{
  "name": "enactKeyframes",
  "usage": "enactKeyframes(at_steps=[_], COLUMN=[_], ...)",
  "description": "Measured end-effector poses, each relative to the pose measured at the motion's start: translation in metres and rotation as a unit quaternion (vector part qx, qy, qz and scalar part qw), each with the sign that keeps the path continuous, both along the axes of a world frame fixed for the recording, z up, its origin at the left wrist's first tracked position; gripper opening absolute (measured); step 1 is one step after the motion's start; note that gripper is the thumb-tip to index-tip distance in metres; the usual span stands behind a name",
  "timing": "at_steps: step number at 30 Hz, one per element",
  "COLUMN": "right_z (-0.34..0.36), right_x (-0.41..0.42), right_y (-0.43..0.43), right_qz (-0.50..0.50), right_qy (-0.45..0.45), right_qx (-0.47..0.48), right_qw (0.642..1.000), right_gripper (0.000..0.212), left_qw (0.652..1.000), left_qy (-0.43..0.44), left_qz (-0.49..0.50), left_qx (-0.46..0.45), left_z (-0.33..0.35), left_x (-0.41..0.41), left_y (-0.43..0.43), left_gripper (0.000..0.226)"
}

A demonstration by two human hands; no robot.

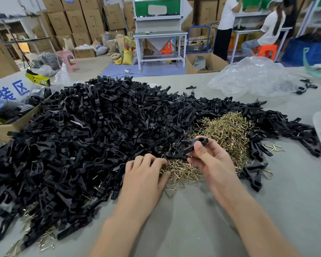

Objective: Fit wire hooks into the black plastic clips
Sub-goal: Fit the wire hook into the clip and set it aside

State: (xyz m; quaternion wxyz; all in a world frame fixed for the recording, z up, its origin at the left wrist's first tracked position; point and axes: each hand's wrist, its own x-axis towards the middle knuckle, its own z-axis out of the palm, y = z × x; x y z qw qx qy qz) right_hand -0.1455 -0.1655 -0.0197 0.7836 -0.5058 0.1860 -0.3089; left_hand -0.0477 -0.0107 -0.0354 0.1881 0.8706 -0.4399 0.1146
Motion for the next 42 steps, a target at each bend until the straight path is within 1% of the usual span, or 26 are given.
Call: enactKeyframes(at_steps=[2,6,9,13,14,15,17,19,23,24,25,27,30,34,36,38,39,42], right_z=[0.000,0.001,0.002,0.002,0.002,0.002,0.002,0.002,0.002,0.003,0.003,0.004,0.004,0.005,0.005,0.003,0.003,0.003], right_x=[0.001,0.000,0.000,0.001,0.001,0.002,0.002,0.002,0.001,0.002,0.002,0.002,0.004,0.003,0.004,0.005,0.005,0.005], right_y=[0.001,0.002,0.002,0.003,0.004,0.004,0.006,0.008,0.011,0.012,0.013,0.015,0.020,0.023,0.023,0.021,0.021,0.021], right_qz=[0.010,0.021,0.028,0.038,0.042,0.045,0.057,0.075,0.101,0.107,0.112,0.126,0.154,0.180,0.180,0.170,0.167,0.168], right_qy=[0.003,-0.006,-0.017,-0.028,-0.029,-0.030,-0.032,-0.039,-0.041,-0.036,-0.031,-0.026,-0.033,-0.046,-0.050,-0.044,-0.041,-0.042], right_qx=[0.000,0.006,0.018,0.034,0.039,0.042,0.048,0.057,0.074,0.077,0.079,0.081,0.081,0.071,0.072,0.072,0.073,0.075], right_qw=[1.000,1.000,0.999,0.998,0.998,0.998,0.997,0.995,0.991,0.991,0.990,0.988,0.984,0.980,0.980,0.982,0.982,0.982], right_gripper=[0.033,0.029,0.028,0.030,0.029,0.028,0.026,0.024,0.018,0.017,0.016,0.018,0.016,0.022,0.023,0.025,0.026,0.027], left_qw=[1.000,0.998,0.995,0.994,0.992,0.987,0.968,0.952,0.943,0.935,0.919,0.877,0.826,0.765,0.747,0.743,0.753,0.802], left_qy=[-0.010,0.044,0.071,0.073,0.081,0.102,0.171,0.218,0.220,0.231,0.262,0.343,0.416,0.500,0.522,0.531,0.523,0.468], left_qz=[0.004,0.016,0.009,0.007,0.006,0.006,0.011,0.020,0.015,0.011,0.007,-0.001,0.003,-0.001,-0.013,-0.027,-0.030,-0.024], left_qx=[-0.006,-0.036,-0.072,-0.085,-0.100,-0.124,-0.183,-0.215,-0.249,-0.269,-0.294,-0.338,-0.380,-0.406,-0.412,-0.407,-0.399,-0.371], left_z=[0.000,-0.002,-0.001,0.001,0.001,0.003,0.005,0.007,0.011,0.013,0.015,0.018,0.020,0.020,0.019,0.019,0.019,0.019], left_x=[0.001,0.003,0.002,0.001,0.000,0.000,0.000,0.001,-0.001,-0.002,-0.003,-0.002,-0.001,0.000,0.001,0.001,0.000,0.000], left_y=[-0.001,-0.001,-0.002,-0.003,-0.003,-0.003,-0.002,-0.001,0.000,0.000,-0.001,-0.001,-0.003,-0.006,-0.006,-0.005,-0.005,-0.004], left_gripper=[0.025,0.020,0.010,0.003,0.003,0.005,0.007,0.006,0.009,0.011,0.011,0.008,0.008,0.010,0.010,0.009,0.009,0.005])
